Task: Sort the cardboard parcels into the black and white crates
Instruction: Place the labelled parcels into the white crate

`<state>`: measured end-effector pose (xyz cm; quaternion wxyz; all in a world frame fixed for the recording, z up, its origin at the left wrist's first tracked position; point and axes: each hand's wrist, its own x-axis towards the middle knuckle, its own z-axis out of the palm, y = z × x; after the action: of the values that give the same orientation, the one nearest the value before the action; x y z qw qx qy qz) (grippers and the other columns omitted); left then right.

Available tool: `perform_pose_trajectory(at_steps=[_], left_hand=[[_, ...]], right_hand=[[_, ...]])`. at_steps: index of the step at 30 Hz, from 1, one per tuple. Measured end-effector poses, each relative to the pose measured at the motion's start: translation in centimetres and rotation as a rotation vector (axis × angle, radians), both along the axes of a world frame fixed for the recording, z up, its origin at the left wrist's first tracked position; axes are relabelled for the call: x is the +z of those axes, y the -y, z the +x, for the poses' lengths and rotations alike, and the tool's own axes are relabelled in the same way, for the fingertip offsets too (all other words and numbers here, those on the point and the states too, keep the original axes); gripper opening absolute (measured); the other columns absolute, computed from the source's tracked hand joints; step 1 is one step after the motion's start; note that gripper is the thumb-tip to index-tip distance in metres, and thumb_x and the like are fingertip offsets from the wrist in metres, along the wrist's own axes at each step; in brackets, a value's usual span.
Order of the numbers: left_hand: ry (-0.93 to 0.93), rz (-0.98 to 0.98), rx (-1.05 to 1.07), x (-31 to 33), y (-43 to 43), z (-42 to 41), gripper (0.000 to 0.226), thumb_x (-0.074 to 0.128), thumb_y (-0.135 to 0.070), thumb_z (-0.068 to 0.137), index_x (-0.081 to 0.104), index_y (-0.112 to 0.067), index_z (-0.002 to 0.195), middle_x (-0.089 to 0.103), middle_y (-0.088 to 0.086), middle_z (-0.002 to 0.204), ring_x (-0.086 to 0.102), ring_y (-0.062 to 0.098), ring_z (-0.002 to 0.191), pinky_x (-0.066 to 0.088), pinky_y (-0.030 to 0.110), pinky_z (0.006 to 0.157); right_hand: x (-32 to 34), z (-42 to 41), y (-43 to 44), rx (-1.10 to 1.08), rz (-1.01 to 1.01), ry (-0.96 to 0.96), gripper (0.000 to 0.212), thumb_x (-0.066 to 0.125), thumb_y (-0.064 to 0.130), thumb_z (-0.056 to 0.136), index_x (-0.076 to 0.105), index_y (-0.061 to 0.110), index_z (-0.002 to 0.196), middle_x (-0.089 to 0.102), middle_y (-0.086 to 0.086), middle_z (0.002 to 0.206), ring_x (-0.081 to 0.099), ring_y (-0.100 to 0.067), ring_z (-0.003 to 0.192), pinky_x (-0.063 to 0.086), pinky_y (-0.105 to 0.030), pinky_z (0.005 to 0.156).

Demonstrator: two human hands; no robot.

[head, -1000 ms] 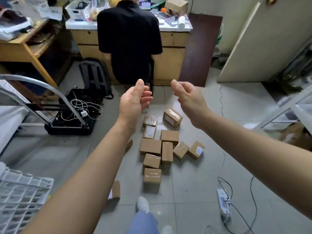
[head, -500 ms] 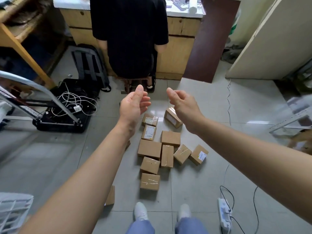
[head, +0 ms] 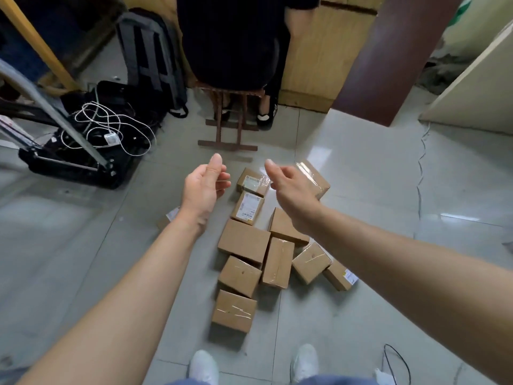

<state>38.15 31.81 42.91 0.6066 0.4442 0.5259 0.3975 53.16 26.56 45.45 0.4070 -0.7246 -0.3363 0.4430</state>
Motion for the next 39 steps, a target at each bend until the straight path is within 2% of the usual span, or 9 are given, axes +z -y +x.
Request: perform_pose_trajectory(at_steps=[9, 14, 16, 19, 22, 26, 29, 35, 39], left_hand=[[-0.202, -0.083, -0.067, -22.5, -1.7, 1.0, 0.034, 0.048, -0.049, 0.094, 0.06, -0.019, 0.085, 0.062, -0.001, 0.087, 0.059, 0.015, 0.087, 0.041, 0.022, 0.069], [-0.338, -0.057, -0.112, -31.1, -2.9, 1.1, 0.036, 0.047, -0.053, 0.093, 0.057, -0.02, 0.081, 0.06, -0.003, 0.085, 0.056, 0.013, 0.084, 0.04, 0.022, 0.066], [-0.386, -0.042, -0.107, -33.8, -3.3, 1.0, 0.036, 0.047, -0.05, 0.094, 0.055, -0.019, 0.077, 0.057, -0.002, 0.082, 0.053, 0.013, 0.08, 0.039, 0.02, 0.064], [-0.466, -0.061, -0.109, -37.4, -3.6, 0.9, 0.038, 0.046, -0.047, 0.095, 0.056, -0.015, 0.078, 0.056, -0.002, 0.081, 0.05, 0.014, 0.079, 0.036, 0.02, 0.061], [-0.509, -0.106, -0.105, -40.7, -3.9, 1.0, 0.044, 0.047, -0.047, 0.095, 0.059, -0.007, 0.109, 0.059, 0.004, 0.101, 0.051, 0.015, 0.09, 0.036, 0.026, 0.07], [-0.553, -0.171, -0.137, -43.7, -4.5, 0.9, 0.064, 0.045, -0.05, 0.095, 0.044, -0.001, 0.137, 0.05, 0.012, 0.136, 0.049, 0.025, 0.121, 0.037, 0.029, 0.093], [-0.552, -0.254, -0.18, -45.2, -5.2, 0.8, 0.067, 0.043, -0.055, 0.094, 0.046, -0.003, 0.137, 0.051, 0.013, 0.137, 0.049, 0.028, 0.124, 0.038, 0.039, 0.105], [-0.465, -0.363, -0.203, -46.5, -5.6, 1.2, 0.059, 0.043, -0.06, 0.092, 0.056, -0.01, 0.121, 0.06, 0.008, 0.124, 0.056, 0.024, 0.108, 0.042, 0.034, 0.092], [-0.499, -0.379, -0.1, -44.8, -6.2, 1.0, 0.078, 0.048, -0.066, 0.086, 0.05, -0.003, 0.132, 0.049, 0.01, 0.135, 0.053, 0.026, 0.111, 0.041, 0.032, 0.089]], right_hand=[[-22.9, 2.4, -0.1, -0.12, -0.18, -0.232, 0.037, 0.042, 0.046, 0.097, 0.055, 0.015, 0.112, 0.06, 0.013, 0.086, 0.056, 0.002, 0.071, 0.037, -0.012, 0.057], [-30.8, 3.5, -1.7, -0.118, -0.186, -0.152, 0.024, 0.045, 0.044, 0.096, 0.052, 0.021, 0.098, 0.053, 0.021, 0.074, 0.053, 0.008, 0.056, 0.038, -0.005, 0.045], [-33.6, 3.7, -2.2, -0.144, -0.175, -0.178, 0.024, 0.046, 0.045, 0.096, 0.051, 0.022, 0.1, 0.053, 0.019, 0.075, 0.052, 0.005, 0.061, 0.04, -0.009, 0.055], [-37.4, 3.2, -2.1, -0.177, -0.235, -0.26, 0.037, 0.045, 0.05, 0.094, 0.053, 0.017, 0.11, 0.058, 0.007, 0.09, 0.056, -0.009, 0.09, 0.04, -0.028, 0.084], [-40.7, 2.4, -1.6, -0.231, -0.364, -0.345, 0.065, 0.044, 0.057, 0.091, 0.042, 0.009, 0.136, 0.05, -0.008, 0.135, 0.043, -0.029, 0.128, 0.033, -0.04, 0.105], [-43.3, 2.2, -1.7, -0.294, -0.399, -0.386, 0.068, 0.043, 0.052, 0.094, 0.032, 0.007, 0.143, 0.035, -0.01, 0.149, 0.034, -0.029, 0.136, 0.028, -0.04, 0.11], [-44.7, 2.2, -1.9, -0.315, -0.398, -0.392, 0.063, 0.043, 0.047, 0.096, 0.031, 0.008, 0.144, 0.034, -0.008, 0.15, 0.032, -0.028, 0.137, 0.026, -0.039, 0.11], [-46.5, 2.0, -2.8, -0.293, -0.423, -0.347, 0.061, 0.041, 0.045, 0.097, 0.031, 0.011, 0.146, 0.033, -0.006, 0.151, 0.03, -0.024, 0.138, 0.021, -0.035, 0.111], [-45.5, 1.8, -3.6, -0.26, -0.45, -0.337, 0.058, 0.044, 0.049, 0.094, 0.041, 0.012, 0.139, 0.044, -0.009, 0.142, 0.04, -0.028, 0.13, 0.028, -0.041, 0.11]])
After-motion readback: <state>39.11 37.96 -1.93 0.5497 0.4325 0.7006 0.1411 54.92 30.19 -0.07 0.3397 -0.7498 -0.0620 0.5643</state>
